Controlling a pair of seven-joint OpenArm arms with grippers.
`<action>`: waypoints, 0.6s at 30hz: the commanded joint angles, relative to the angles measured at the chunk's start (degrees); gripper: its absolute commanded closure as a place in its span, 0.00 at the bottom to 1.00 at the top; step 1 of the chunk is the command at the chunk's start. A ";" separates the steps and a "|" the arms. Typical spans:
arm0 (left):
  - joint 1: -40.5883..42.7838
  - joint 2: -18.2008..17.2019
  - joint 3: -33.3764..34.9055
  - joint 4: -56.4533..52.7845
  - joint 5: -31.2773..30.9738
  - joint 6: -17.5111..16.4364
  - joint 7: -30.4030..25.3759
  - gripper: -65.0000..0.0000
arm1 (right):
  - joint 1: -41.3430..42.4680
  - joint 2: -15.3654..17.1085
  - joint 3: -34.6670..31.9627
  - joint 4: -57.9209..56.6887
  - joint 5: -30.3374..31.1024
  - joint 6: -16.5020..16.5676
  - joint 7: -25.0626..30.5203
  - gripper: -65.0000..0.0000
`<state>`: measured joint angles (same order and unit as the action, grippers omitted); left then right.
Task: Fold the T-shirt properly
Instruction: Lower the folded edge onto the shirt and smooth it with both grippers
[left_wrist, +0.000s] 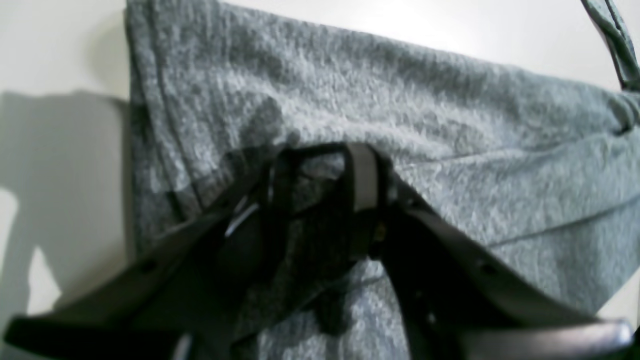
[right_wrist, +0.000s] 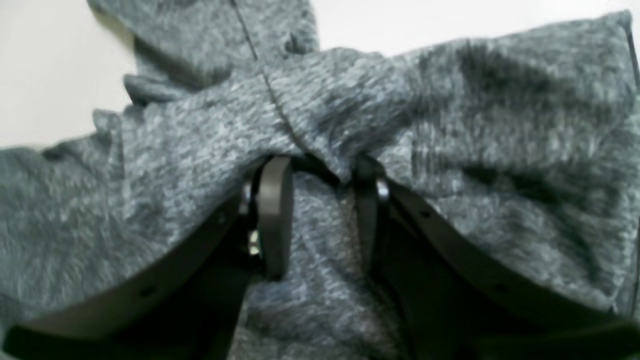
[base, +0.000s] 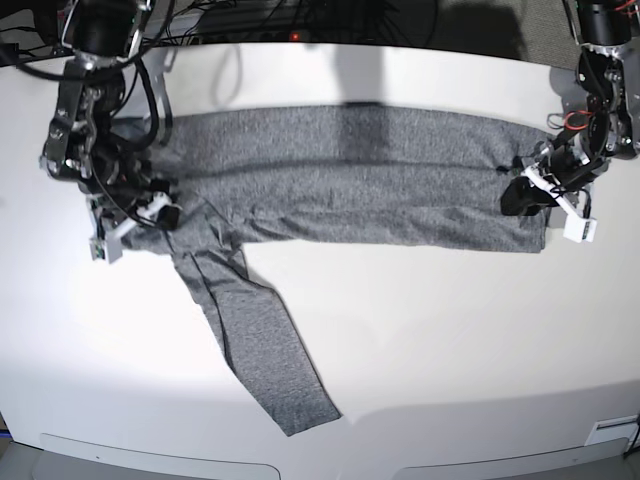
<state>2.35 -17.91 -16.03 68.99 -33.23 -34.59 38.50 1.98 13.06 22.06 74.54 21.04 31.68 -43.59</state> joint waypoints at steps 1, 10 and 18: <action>0.35 -0.52 0.00 -0.28 3.58 1.95 2.95 0.73 | 1.31 0.44 -0.31 -1.57 -1.86 -0.35 -1.46 0.67; 0.33 -1.01 0.00 -0.28 6.19 1.99 0.85 0.73 | 2.71 0.48 -0.31 -3.41 -1.33 2.08 -5.07 0.67; 0.50 -1.01 0.00 -0.28 3.41 1.97 6.71 0.73 | -0.79 4.46 -0.28 -3.41 -0.83 2.40 -5.86 0.67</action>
<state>2.07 -18.24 -16.05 68.99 -33.30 -34.33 40.42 1.72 16.75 21.69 71.29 23.14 34.81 -45.52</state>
